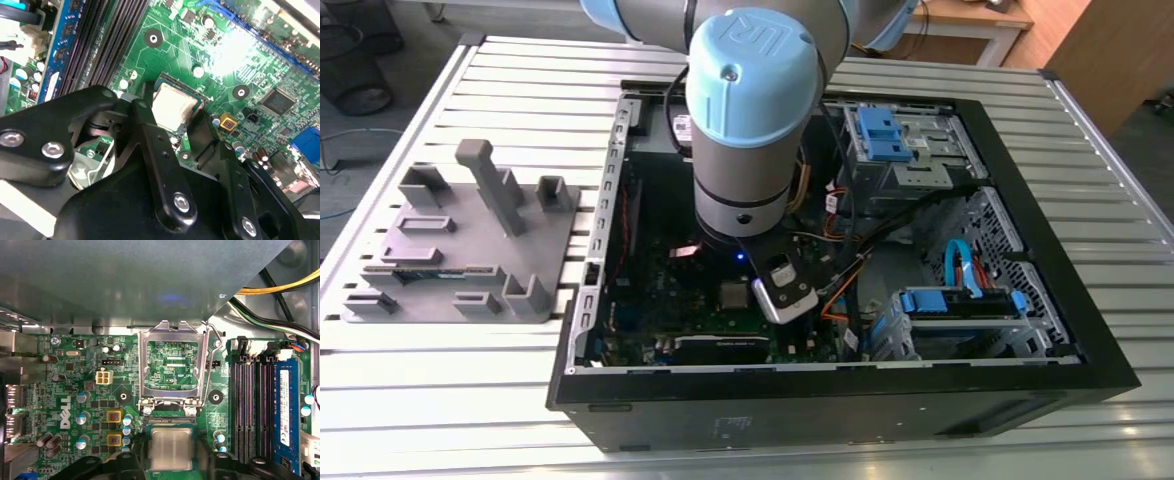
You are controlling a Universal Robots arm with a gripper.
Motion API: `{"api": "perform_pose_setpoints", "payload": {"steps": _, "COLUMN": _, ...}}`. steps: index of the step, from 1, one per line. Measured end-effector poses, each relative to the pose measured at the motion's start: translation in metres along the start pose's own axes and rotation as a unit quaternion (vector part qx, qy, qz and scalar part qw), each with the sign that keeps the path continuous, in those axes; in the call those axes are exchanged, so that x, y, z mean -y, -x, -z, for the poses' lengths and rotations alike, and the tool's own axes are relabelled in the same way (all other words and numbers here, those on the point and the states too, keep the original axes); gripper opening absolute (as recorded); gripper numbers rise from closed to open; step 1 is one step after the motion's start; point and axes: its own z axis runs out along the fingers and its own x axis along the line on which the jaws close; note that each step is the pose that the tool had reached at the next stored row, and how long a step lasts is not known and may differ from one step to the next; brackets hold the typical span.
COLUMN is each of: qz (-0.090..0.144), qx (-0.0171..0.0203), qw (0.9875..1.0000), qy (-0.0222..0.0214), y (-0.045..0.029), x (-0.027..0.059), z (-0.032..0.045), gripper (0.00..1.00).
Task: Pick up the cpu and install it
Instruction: 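Place the cpu into insertion slot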
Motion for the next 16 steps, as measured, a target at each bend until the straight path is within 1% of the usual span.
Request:
{"api": "perform_pose_setpoints", "payload": {"steps": 6, "qz": 0.0, "qx": -0.0002, "qw": 1.0, "qy": -0.0003, "y": -0.0002, "x": 0.0, "z": 0.0005, "gripper": 0.53}}
{"api": "perform_pose_setpoints", "payload": {"steps": 13, "qz": 0.0, "qx": -0.0002, "qw": 1.0, "qy": -0.0002, "y": -0.0001, "x": -0.0002, "z": 0.0047, "gripper": 0.53}}
{"api": "perform_pose_setpoints", "payload": {"steps": 16, "qz": 0.0, "qx": -0.0002, "qw": 1.0, "qy": -0.0001, "y": -0.0001, "x": -0.0002, "z": 0.0048, "gripper": 0.53}}
